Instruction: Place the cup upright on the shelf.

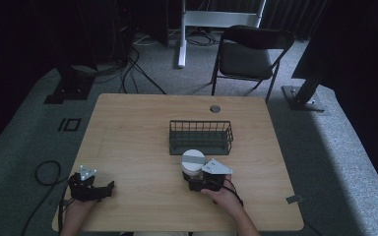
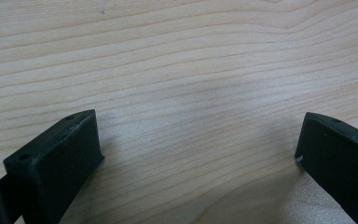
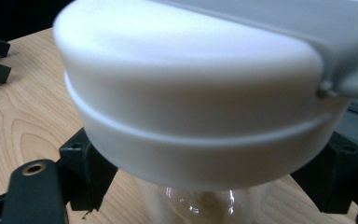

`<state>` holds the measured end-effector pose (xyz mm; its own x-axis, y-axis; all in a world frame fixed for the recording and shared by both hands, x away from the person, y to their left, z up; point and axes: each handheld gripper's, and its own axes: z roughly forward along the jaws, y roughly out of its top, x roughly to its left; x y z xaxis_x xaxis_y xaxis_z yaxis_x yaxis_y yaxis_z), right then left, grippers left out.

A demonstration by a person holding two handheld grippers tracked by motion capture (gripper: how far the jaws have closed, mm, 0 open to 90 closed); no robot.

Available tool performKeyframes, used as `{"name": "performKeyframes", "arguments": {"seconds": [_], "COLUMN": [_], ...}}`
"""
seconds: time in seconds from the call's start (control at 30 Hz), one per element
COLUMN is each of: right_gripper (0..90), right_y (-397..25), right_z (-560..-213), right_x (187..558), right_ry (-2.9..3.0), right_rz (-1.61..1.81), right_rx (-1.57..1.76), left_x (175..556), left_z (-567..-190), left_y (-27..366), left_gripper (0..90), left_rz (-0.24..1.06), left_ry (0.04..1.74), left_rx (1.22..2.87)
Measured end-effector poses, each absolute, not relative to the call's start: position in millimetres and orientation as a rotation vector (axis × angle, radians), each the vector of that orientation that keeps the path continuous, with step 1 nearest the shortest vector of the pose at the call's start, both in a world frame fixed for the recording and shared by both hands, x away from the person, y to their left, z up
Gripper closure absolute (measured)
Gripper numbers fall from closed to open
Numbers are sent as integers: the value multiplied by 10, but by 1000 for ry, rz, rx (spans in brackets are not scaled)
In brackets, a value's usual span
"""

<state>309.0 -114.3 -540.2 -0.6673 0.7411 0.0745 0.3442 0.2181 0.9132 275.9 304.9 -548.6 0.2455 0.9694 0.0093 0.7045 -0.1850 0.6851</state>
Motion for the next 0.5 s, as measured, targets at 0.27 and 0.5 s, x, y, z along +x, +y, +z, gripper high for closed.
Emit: {"name": "performKeyframes", "arguments": {"seconds": [0.27, 0.5], "right_gripper": [179, 185], "right_y": [-1118, -1093], "right_z": [-5397, -5368], "right_x": [3096, 3068], "right_ry": [2132, 2155], "right_rz": [1428, 1427], "right_rx": [974, 938], "left_x": [2759, 2759], "left_z": [-5487, -5486], "left_y": [3049, 3050], "left_gripper": [2, 2], "left_rz": [613, 613], "left_ry": [1521, 1521], "left_rx": [1961, 1963]}}
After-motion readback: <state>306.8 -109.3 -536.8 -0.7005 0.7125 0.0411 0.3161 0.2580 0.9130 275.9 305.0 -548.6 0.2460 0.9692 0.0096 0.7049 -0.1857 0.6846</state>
